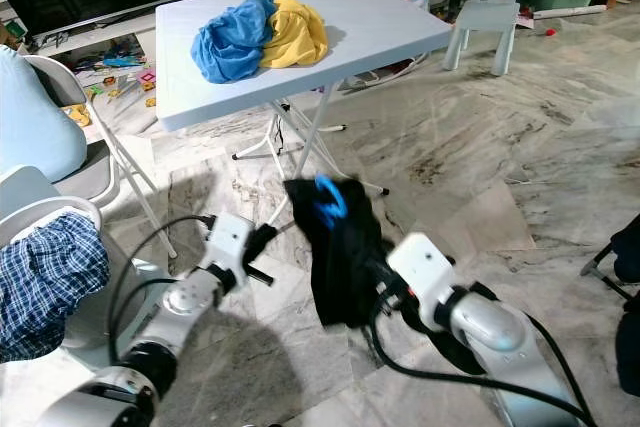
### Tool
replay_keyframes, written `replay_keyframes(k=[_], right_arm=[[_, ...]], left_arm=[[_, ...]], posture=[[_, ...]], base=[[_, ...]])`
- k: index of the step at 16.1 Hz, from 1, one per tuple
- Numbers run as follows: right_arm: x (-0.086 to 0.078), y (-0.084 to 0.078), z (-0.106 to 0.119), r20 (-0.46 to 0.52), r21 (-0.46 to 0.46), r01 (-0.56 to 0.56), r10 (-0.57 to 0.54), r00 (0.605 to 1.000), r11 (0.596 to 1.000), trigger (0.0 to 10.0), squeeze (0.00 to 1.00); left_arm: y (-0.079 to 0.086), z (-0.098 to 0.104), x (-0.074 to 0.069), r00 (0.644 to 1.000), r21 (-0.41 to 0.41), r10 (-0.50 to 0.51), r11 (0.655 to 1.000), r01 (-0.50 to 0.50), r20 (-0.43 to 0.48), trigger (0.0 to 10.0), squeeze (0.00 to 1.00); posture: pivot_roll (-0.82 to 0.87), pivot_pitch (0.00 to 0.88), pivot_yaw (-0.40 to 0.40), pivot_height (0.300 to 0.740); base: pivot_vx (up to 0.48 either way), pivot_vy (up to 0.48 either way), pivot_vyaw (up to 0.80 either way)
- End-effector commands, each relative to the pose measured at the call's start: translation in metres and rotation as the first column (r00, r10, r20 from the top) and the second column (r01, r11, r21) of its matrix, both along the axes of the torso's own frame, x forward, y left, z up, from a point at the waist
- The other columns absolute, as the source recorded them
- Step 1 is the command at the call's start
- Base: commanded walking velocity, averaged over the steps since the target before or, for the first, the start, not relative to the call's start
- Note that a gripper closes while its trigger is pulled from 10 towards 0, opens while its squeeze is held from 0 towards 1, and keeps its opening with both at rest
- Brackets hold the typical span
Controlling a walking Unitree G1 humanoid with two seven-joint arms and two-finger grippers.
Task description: Hang hanger
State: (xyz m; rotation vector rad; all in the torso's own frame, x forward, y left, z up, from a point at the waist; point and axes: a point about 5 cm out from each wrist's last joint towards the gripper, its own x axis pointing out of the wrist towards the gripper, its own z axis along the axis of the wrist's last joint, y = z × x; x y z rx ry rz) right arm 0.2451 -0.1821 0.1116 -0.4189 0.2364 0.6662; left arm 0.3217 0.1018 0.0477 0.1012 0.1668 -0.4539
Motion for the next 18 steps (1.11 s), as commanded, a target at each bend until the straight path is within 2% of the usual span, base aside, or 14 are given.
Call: replay_keyframes(k=[1,2,3,5,7,8,10,11,12,13,15,18], right_arm=[[0.002,0.002,0.009,0.036,0.026,-0.035,0.034,0.999,0.999,10.0,0.0],[0.003,0.004,0.011,0.042,0.026,-0.046,0.045,0.998,0.999,10.0,0.0],[0.003,0.005,0.012,0.045,0.032,-0.048,0.046,0.998,0.998,10.0,0.0],[0.005,0.009,0.011,0.054,0.034,-0.049,0.047,0.997,0.998,10.0,0.0],[0.01,0.01,0.01,0.065,0.049,-0.005,0.002,0.998,0.999,10.0,0.0],[0.013,0.011,0.01,0.065,0.073,0.011,-0.016,0.998,0.997,10.0,0.0],[0.015,0.02,0.014,0.069,0.096,-0.024,0.018,0.997,0.995,10.0,0.0],[0.014,0.022,0.017,0.068,0.112,-0.037,0.03,0.997,0.993,10.0,0.0],[0.013,0.025,0.022,0.067,0.138,-0.056,0.047,0.997,0.989,10.0,0.0],[0.014,0.026,0.028,0.071,0.162,-0.069,0.059,0.996,0.984,10.0,0.0],[0.011,0.026,0.027,0.059,0.149,-0.096,0.088,0.994,0.984,10.0,0.0],[0.005,0.029,0.027,0.038,0.166,-0.124,0.119,0.992,0.978,10.0,0.0]], left_arm=[[0.007,0.005,0.006,0.999,0.023,0.031,0.999,-0.031,0.013,0.0,0.0],[0.002,0.007,0.006,1.0,-0.013,0.027,1.0,-0.027,0.015,8.6,0.0],[-0.003,0.009,0.006,1.0,-0.059,0.014,0.998,-0.013,0.017,10.0,1.0],[-0.016,0.011,0.001,0.999,-0.115,-0.018,0.993,0.023,0.043,10.0,1.0],[-0.018,0.007,-0.008,0.997,-0.138,-0.038,0.989,0.046,0.067,10.0,1.0],[-0.017,0.004,-0.012,0.996,-0.129,-0.047,0.99,0.057,0.075,10.0,1.0],[-0.014,0.0,-0.017,0.994,-0.055,-0.039,0.997,0.045,0.104,10.0,1.0],[-0.012,0.002,-0.015,0.991,-0.025,-0.029,0.999,0.033,0.13,10.0,1.0],[-0.008,0.005,-0.011,0.987,0.043,0.003,0.999,-0.01,0.162,10.0,1.0],[-0.005,0.012,-0.006,0.981,0.029,0.028,0.999,-0.034,0.19,10.0,1.0],[-0.003,0.022,0.0,0.969,0.033,0.043,0.998,-0.053,0.243,10.0,1.0],[-0.008,0.024,0.001,0.962,0.048,0.045,0.997,-0.059,0.268,10.0,1.0]], posture=[[-0.16,0.041,0.145,0.74],[-0.16,0.041,0.147,0.74],[-0.17,0.04,0.147,0.74],[-0.17,0.037,0.149,0.74],[-0.17,0.039,0.15,0.74],[-0.16,0.038,0.151,0.74],[-0.16,0.047,0.151,0.74],[-0.15,0.048,0.148,0.74],[-0.15,0.048,0.148,0.74],[-0.16,0.05,0.149,0.74],[-0.16,0.051,0.149,0.74],[-0.17,0.052,0.152,0.74]], base=[[0.0,0.0,0.0],[0.0,0.0,0.0],[0.0,0.0,0.0],[0.0,0.0,0.0],[0.0,0.0,0.0],[0.0,0.0,0.0],[0.0,0.0,0.0],[0.0,0.0,0.0],[0.0,0.0,0.0],[0.0,0.0,0.0],[0.0,0.0,0.0],[0.0,0.0,0.0]])
